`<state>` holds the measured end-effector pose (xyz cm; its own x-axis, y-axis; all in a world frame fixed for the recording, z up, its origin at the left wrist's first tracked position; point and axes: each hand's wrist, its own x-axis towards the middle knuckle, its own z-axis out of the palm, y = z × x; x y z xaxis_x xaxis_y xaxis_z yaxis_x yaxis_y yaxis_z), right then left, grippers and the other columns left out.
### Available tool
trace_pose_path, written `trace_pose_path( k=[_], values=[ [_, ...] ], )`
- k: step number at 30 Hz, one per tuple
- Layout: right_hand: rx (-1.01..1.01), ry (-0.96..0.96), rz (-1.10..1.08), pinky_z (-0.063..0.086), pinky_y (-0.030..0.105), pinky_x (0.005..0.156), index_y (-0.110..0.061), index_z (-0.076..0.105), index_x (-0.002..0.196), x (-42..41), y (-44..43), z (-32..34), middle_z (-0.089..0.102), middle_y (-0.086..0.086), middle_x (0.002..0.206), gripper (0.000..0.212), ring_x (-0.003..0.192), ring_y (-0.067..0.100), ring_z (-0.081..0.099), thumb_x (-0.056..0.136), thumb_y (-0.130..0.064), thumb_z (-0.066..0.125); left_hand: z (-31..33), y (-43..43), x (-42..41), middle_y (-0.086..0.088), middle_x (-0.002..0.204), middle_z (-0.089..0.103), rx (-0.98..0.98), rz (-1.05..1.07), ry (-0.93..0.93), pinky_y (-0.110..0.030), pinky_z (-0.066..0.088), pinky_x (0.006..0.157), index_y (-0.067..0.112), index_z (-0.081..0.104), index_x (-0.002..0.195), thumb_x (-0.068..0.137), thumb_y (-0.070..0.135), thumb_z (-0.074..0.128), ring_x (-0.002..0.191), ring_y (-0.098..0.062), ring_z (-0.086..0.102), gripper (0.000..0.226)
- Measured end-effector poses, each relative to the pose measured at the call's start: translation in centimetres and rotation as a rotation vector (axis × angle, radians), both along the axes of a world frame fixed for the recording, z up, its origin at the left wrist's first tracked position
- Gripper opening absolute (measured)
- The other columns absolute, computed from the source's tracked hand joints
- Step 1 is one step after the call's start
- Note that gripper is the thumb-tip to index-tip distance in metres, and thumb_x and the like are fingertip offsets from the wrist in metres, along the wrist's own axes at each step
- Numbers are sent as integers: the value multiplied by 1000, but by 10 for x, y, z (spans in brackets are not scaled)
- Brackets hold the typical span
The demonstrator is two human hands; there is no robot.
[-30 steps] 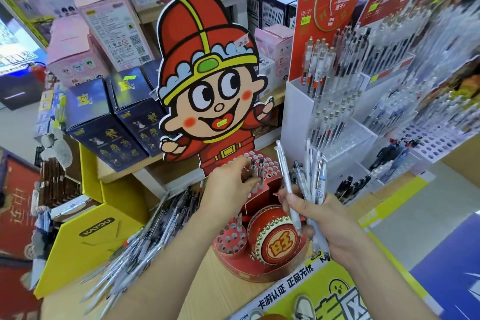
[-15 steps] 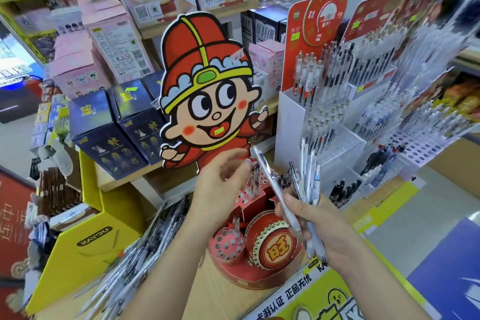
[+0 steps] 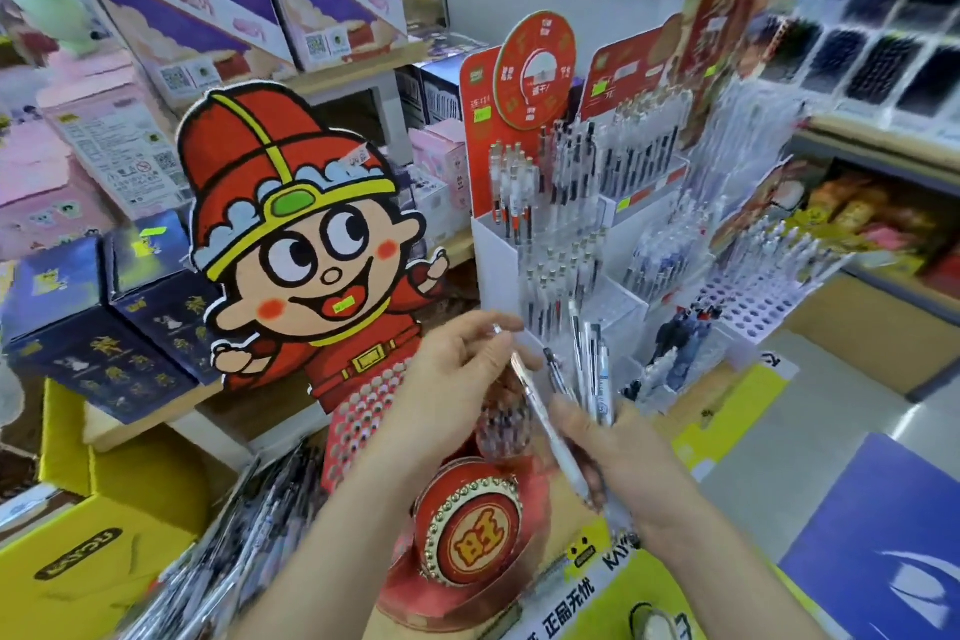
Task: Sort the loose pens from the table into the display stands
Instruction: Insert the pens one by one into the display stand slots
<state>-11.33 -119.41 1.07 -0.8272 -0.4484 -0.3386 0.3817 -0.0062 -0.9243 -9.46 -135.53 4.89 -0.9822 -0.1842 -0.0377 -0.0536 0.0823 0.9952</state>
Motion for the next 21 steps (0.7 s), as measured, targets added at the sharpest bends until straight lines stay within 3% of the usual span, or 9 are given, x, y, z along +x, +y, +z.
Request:
trace_pose_path(
  k=[3, 5, 9, 13, 15, 18, 21],
  values=[
    [92, -22, -157, 30, 21, 37, -9, 51, 73, -30, 30, -7, 40, 5, 43, 41, 33, 16, 32, 86, -46, 62, 3, 34, -26, -8, 80, 74, -19, 22, 47, -20, 52, 59, 6, 63, 102, 96, 5, 53, 65, -18, 62, 11],
    [52, -106, -221, 26, 20, 39, -11, 52, 72, -57, 62, -11, 40, 4, 47, 38, 36, 16, 29, 93, -41, 60, 7, 59, -50, -9, 71, 72, 4, 53, 81, -20, 50, 55, 3, 64, 93, 89, 4, 62, 58, -12, 60, 4],
    [-36, -134, -241, 21, 20, 37, -8, 52, 77, -121, 144, -22, 42, 4, 54, 25, 38, 13, 29, 96, -24, 53, 12, 113, -111, -3, 59, 68, -12, 137, 150, -21, 51, 54, 7, 70, 80, 72, 19, 74, 52, -12, 59, 15],
    [-53, -77, -348, 38, 25, 41, -5, 55, 90, -174, 222, -34, 50, 6, 65, 17, 51, 17, 44, 98, -20, 54, 6, 174, -179, -12, 69, 70, -52, 115, 160, -26, 57, 61, 12, 73, 80, 82, 11, 71, 59, -17, 64, 3],
    [-65, -74, -399, 43, 26, 42, -7, 55, 86, -192, 252, -38, 53, 7, 64, 16, 50, 19, 49, 96, -19, 56, -5, 201, -212, -12, 69, 70, -111, 92, 137, -30, 57, 63, 14, 72, 80, 85, 10, 71, 61, -19, 65, 6],
    [-35, -54, -422, 38, 24, 37, -11, 50, 78, -214, 284, -45, 49, 9, 60, 19, 40, 17, 42, 93, -20, 58, -27, 238, -251, -10, 72, 70, -211, 39, 95, -33, 58, 68, 14, 71, 84, 86, 15, 71, 67, -19, 67, 2],
    [-25, -102, -445, 31, 21, 36, -13, 45, 83, -230, 304, -56, 43, 7, 60, 17, 38, 14, 34, 95, -17, 58, -52, 265, -284, -8, 77, 69, -302, 1, 44, -39, 57, 70, 25, 67, 82, 89, 20, 69, 71, -21, 67, 9]
  ],
)
